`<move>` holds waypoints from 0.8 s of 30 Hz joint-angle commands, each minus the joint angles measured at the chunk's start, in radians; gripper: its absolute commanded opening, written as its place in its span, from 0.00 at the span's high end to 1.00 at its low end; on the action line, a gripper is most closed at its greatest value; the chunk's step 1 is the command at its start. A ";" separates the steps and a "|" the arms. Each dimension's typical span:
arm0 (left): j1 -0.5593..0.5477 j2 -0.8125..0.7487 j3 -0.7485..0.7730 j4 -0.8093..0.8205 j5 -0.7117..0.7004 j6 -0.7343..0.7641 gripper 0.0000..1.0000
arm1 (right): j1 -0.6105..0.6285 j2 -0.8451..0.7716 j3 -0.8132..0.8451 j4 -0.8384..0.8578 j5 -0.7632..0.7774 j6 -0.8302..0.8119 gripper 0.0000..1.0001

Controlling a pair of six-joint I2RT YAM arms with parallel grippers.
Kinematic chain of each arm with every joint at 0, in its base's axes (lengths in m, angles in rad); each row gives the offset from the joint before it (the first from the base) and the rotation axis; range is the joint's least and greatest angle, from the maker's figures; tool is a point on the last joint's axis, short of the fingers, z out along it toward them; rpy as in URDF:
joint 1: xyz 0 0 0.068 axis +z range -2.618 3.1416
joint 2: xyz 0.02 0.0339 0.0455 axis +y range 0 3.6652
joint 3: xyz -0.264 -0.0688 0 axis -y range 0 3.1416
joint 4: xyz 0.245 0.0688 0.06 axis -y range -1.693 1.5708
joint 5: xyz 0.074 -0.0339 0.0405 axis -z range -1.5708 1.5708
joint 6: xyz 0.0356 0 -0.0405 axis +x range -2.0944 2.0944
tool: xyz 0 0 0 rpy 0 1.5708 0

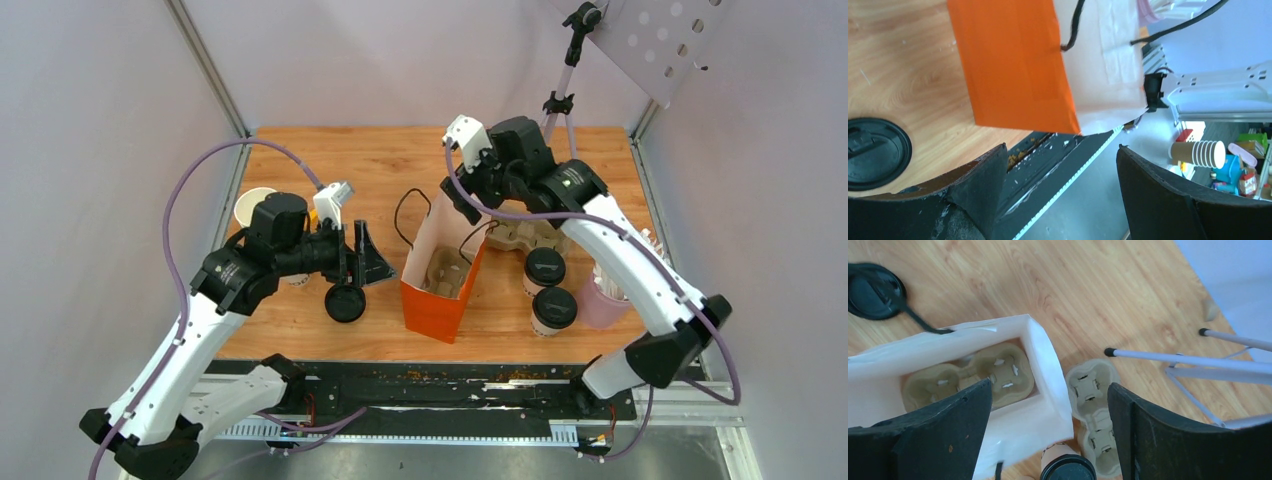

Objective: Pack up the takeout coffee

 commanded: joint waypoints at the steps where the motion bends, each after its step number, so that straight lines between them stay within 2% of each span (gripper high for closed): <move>1: 0.003 -0.029 -0.058 -0.006 0.045 -0.006 0.14 | -0.031 0.087 0.059 -0.075 -0.103 -0.084 0.15; 5: 0.003 -0.028 -0.070 -0.015 0.041 0.004 0.12 | -0.039 0.142 0.067 -0.099 -0.112 -0.104 0.18; 8: 0.004 -0.016 -0.070 -0.029 0.031 0.020 0.08 | -0.039 0.173 0.071 -0.102 -0.114 -0.105 0.26; 12: 0.003 -0.002 -0.063 -0.043 0.018 0.025 0.00 | -0.039 0.185 0.083 -0.116 -0.089 -0.087 0.50; 18: 0.006 0.016 -0.022 -0.084 -0.023 0.011 0.00 | -0.040 0.167 0.079 -0.142 -0.054 0.020 0.85; 21: 0.013 0.029 -0.001 -0.086 -0.018 -0.011 0.00 | -0.040 0.155 0.069 -0.169 -0.085 0.090 0.95; 24: 0.022 0.041 0.059 -0.129 -0.055 -0.006 0.00 | -0.038 0.135 0.049 -0.189 -0.079 0.193 1.00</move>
